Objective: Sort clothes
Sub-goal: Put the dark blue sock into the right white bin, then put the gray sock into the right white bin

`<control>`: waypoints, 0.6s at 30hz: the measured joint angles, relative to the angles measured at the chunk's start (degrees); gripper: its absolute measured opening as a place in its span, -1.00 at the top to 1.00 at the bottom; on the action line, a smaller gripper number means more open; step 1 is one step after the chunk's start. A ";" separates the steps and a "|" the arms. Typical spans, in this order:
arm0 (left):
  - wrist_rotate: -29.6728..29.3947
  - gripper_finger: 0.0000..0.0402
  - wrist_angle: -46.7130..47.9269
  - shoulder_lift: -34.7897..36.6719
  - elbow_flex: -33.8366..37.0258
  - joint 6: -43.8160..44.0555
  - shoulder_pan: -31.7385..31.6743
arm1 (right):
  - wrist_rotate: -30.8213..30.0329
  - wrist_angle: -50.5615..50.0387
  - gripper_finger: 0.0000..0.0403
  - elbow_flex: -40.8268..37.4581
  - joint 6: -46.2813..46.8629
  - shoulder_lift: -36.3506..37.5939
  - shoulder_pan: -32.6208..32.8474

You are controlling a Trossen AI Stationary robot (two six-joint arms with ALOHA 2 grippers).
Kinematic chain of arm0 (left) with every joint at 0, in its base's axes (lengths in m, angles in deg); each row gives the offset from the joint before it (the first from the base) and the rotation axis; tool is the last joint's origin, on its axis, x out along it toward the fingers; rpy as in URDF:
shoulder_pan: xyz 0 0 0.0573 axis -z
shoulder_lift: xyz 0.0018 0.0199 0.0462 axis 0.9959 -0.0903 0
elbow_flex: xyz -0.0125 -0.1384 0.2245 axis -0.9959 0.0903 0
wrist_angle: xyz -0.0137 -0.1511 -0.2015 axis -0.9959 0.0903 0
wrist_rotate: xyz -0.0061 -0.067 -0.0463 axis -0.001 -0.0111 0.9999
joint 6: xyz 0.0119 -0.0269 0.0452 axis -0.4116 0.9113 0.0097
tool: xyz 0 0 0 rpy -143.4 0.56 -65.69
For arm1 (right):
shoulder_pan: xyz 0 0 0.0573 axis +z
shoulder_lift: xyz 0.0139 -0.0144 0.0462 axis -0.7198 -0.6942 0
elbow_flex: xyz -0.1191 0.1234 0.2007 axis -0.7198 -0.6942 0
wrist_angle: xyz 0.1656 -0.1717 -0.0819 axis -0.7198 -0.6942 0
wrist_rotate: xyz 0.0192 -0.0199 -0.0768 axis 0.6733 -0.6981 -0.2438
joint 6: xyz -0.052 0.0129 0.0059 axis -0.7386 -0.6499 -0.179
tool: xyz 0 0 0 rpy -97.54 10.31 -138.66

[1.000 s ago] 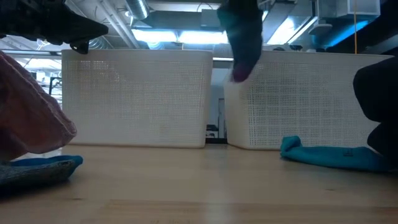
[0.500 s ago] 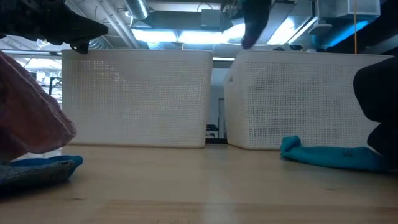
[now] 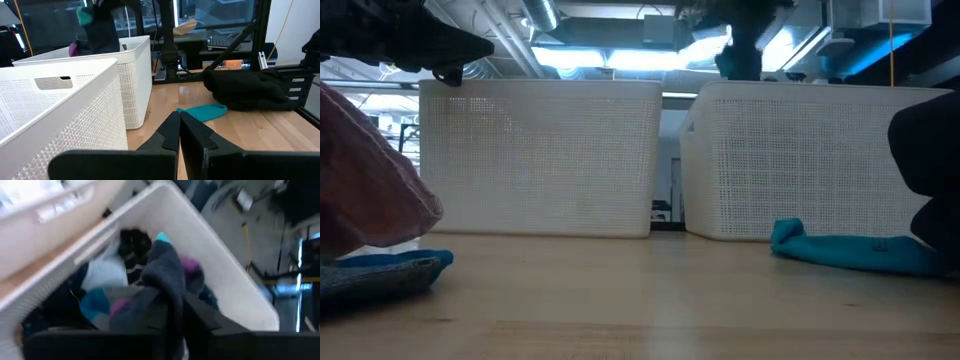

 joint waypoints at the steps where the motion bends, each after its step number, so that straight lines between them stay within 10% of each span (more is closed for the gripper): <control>1: -0.02 0.99 0.00 0.00 0.00 -0.02 0.02 | 1.28 0.06 0.73 -0.93 0.18 0.00 -0.90; 10: -0.01 0.99 0.00 0.00 0.00 -0.02 0.00 | 7.82 0.13 -0.11 -4.24 -0.04 0.00 -3.43; 18: 0.00 0.99 0.00 0.00 0.00 -0.02 0.00 | 9.14 2.06 -0.35 -2.17 -0.23 0.00 2.16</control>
